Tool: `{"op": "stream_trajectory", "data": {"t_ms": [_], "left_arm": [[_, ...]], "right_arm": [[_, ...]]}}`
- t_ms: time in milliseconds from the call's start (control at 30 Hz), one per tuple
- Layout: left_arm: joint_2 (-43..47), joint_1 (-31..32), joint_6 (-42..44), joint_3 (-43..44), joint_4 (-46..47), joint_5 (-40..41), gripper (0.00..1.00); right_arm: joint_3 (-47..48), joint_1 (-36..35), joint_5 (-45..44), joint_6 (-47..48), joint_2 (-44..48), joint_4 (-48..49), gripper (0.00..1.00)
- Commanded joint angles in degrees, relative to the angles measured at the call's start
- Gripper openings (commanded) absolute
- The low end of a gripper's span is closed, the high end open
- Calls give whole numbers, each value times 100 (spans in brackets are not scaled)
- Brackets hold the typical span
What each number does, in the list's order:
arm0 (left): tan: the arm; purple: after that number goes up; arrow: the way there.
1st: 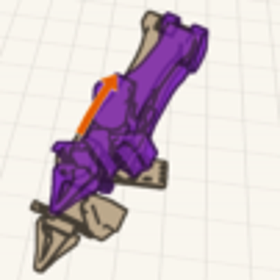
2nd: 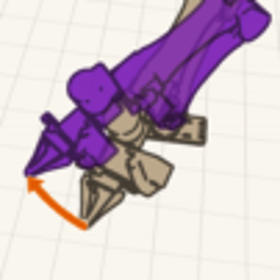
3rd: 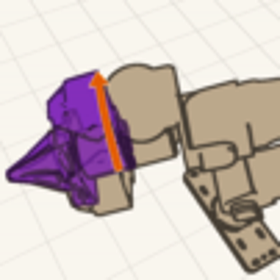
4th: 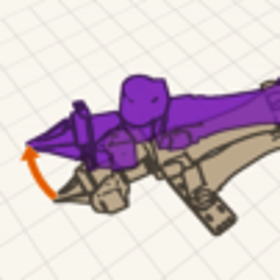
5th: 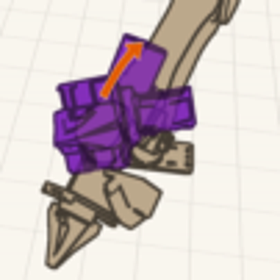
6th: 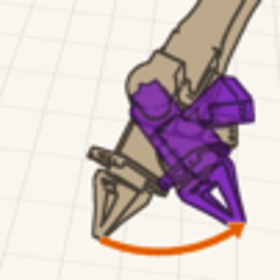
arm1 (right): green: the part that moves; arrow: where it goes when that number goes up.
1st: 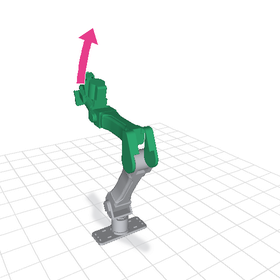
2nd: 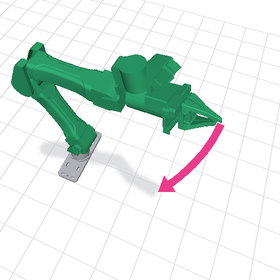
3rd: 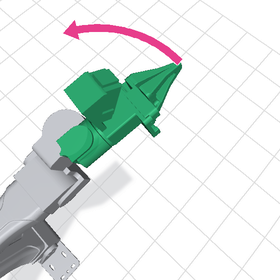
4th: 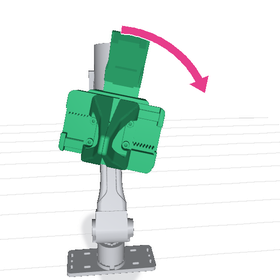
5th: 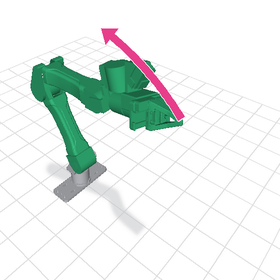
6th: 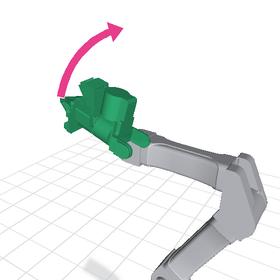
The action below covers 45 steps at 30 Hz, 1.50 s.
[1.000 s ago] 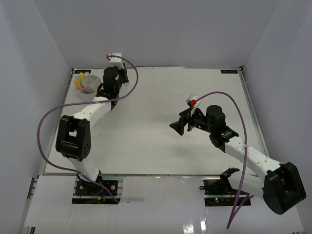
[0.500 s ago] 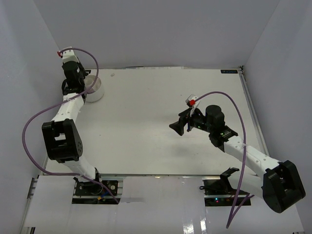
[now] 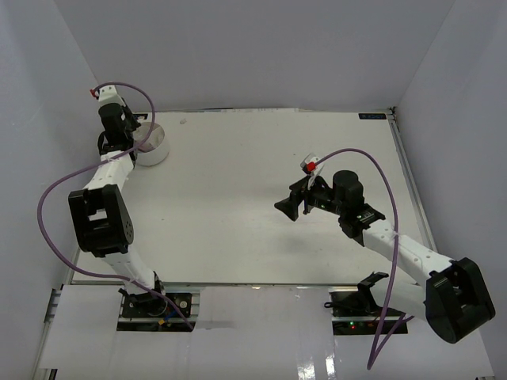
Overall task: Sort the stationery into containers
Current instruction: Place the stationery in the storage box.
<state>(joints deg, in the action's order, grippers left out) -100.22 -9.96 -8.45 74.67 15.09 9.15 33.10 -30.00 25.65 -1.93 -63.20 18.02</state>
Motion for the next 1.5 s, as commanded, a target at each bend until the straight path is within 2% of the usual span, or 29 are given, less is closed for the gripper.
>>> {"op": "stream_trajectory", "data": {"t_ms": [0, 533, 767, 1000, 1300, 1433, 1467], "left_arm": [[73, -6, -69, 223, 266, -194, 6], [-322, -6, 89, 337, 468, -492, 5], [-480, -15, 54, 110, 652, -554, 5], [-700, -6, 124, -198, 987, -563, 20], [-937, -6, 282, -384, 1400, -642, 29], [-999, -15, 282, -427, 1400, -633, 41], [-990, -6, 282, -445, 1409, -633, 49]], "right_arm": [[56, 20, 54, 44, -34, 246, 91], [74, 20, 81, 35, -149, 272, 90], [82, 20, 98, 44, -175, 272, 91], [82, 20, 116, 44, -184, 272, 91], [82, 20, 177, 53, -210, 281, 91], [91, 20, 186, 62, -210, 264, 90], [91, 20, 186, 62, -202, 263, 90]]}}
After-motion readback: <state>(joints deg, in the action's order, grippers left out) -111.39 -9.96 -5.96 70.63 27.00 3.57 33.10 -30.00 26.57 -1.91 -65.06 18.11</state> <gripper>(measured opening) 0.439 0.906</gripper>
